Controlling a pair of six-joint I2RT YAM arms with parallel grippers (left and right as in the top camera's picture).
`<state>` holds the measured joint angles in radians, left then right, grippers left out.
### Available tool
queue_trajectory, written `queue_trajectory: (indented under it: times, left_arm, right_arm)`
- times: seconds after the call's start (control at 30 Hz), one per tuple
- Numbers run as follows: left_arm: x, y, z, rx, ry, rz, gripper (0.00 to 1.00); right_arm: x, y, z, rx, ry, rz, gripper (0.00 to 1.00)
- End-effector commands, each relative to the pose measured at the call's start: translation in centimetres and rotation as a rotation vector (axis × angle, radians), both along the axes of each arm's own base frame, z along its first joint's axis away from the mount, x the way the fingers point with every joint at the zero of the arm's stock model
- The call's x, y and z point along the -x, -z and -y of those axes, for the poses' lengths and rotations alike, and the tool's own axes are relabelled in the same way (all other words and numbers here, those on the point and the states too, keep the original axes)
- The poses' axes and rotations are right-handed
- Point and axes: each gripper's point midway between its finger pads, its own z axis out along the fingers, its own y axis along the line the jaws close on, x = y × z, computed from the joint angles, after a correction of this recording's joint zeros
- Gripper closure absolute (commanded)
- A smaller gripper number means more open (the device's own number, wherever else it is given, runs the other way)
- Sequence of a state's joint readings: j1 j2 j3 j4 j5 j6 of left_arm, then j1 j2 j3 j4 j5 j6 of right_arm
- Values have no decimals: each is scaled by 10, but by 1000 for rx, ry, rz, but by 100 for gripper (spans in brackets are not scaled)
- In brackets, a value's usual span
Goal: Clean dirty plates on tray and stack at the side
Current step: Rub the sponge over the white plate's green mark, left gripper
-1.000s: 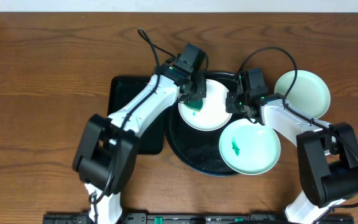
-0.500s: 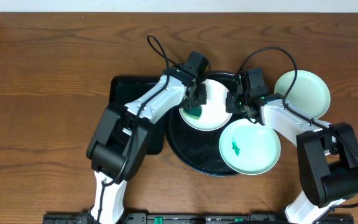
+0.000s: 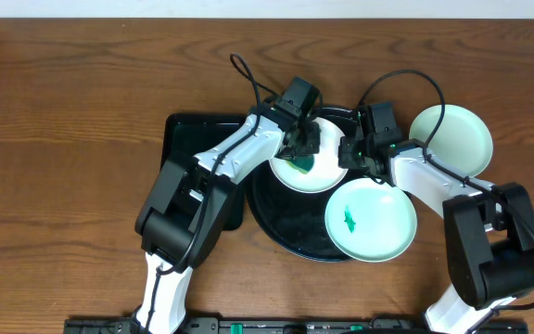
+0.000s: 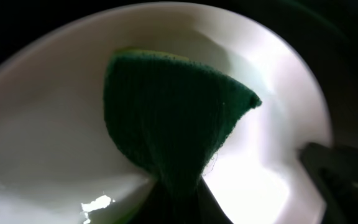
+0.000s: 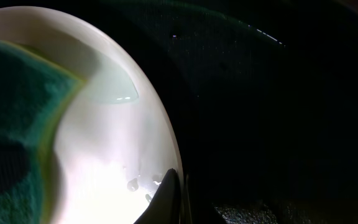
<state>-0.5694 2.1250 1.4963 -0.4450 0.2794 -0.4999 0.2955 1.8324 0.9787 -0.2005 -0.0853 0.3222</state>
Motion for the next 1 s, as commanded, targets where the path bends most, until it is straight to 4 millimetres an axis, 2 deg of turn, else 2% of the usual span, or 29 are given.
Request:
queue_trajectory:
  times: [0.0,0.2,0.3,0.6,0.97]
  left_arm:
    - [10,-14,11,115,27,-49,93]
    - [-6,-69,0,170,7,58,93]
    - [-7,-80,-8,143,-1,91,92]
    - [2,-55,-47,-120,-80,80,93]
    - [10,-27,-51,-191,-84,124,93]
  right_arm:
    - [3,6,-7,-21,-22,-13,99]
    - [3,6,-7,-21,-22,-13,99]
    - [3,6,-7,-21,-22,-11,99]
    - [2,5,-7,-22,-22,-10,99]
    - [4,5,-11,-42,-35,-17,99]
